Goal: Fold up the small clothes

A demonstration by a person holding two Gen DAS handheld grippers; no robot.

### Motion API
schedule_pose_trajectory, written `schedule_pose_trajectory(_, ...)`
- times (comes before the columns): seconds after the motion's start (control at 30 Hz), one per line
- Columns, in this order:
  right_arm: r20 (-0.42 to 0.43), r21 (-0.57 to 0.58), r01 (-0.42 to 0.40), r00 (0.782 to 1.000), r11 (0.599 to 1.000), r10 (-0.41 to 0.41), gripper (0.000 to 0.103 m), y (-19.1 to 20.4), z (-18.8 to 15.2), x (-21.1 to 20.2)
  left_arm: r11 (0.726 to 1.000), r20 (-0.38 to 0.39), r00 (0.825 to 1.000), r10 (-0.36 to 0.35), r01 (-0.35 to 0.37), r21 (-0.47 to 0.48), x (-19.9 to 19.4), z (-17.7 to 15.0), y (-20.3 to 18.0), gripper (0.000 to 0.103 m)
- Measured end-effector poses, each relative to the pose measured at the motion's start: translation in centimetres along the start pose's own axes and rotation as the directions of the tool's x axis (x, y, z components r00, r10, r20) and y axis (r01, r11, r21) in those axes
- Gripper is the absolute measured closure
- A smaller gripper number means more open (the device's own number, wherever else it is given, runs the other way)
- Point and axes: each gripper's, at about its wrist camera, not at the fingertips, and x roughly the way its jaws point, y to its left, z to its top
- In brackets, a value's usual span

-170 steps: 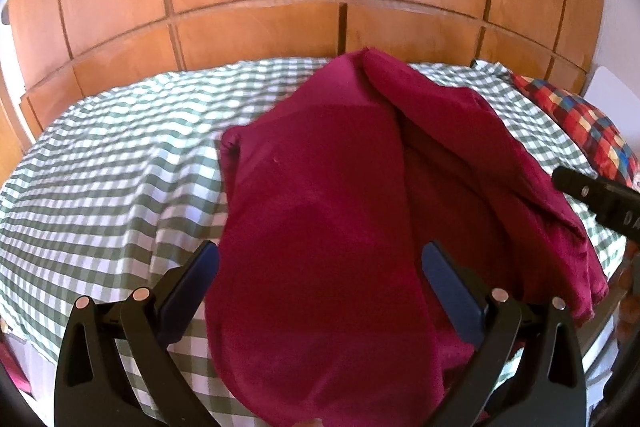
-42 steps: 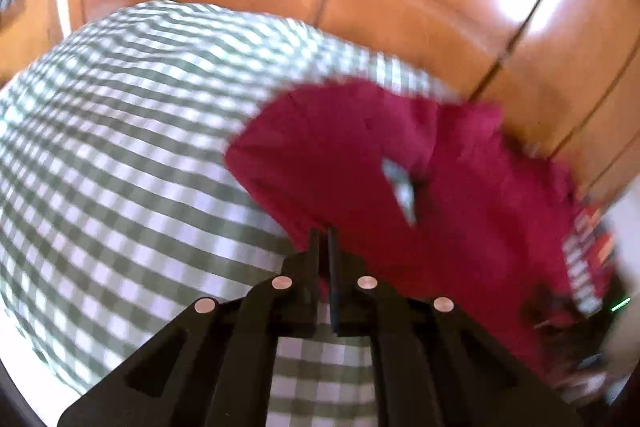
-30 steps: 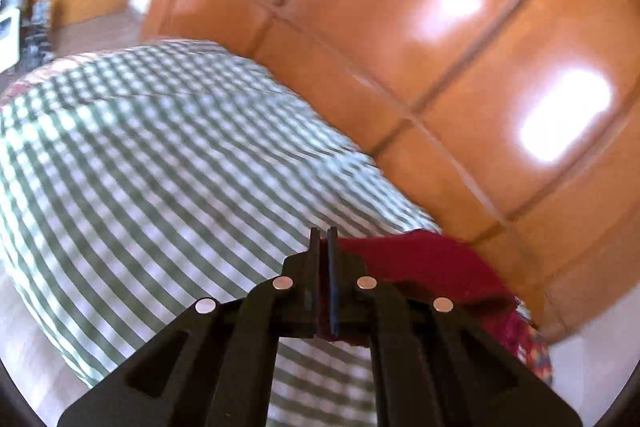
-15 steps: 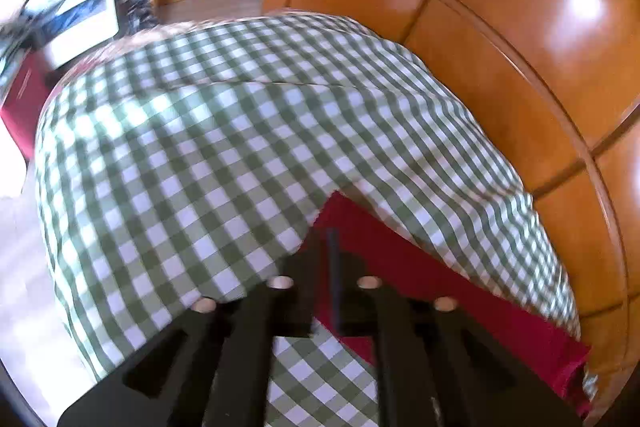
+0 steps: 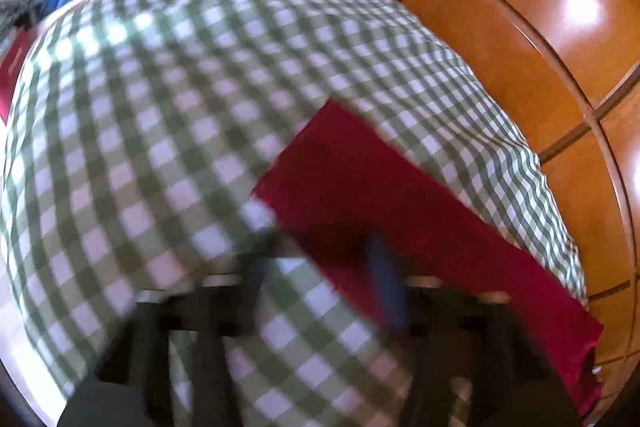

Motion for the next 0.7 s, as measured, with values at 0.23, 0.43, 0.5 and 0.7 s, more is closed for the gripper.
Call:
schedule_pose_trajectory(0.23, -0.004, -0.006, 0.003, 1.0, 1.0, -0.003, 0.019, 0.0, 0.1, 0.1, 0.995, 0.056, 0.994, 0.098, -0.097, -0.013, -1.1, 1.3, 0.5, 0.097)
schedule_pose_trajectory(0.43, 0.0, 0.0, -0.004, 1.0, 1.0, 0.004, 0.019, -0.2, 0.0, -0.1, 0.993, 0.054, 0.992, 0.116, -0.115, -0.02, -2.1, 0.3, -1.0, 0.071)
schedule_pose_trajectory(0.5, -0.013, 0.0, -0.01, 1.0, 1.0, 0.01, 0.019, -0.3, 0.3, -0.4, 0.996, 0.115, 0.989, 0.089, -0.091, 0.007, -4.3, -0.7, -2.4, 0.068)
schedule_pose_trajectory(0.7, 0.045, 0.09, 0.084, 0.995, 0.992, -0.088, 0.025, -4.0, 0.8, -5.2, 0.957, 0.107, 0.982, -0.154, 0.121, 0.265, -9.3, -7.9, -9.8, 0.056)
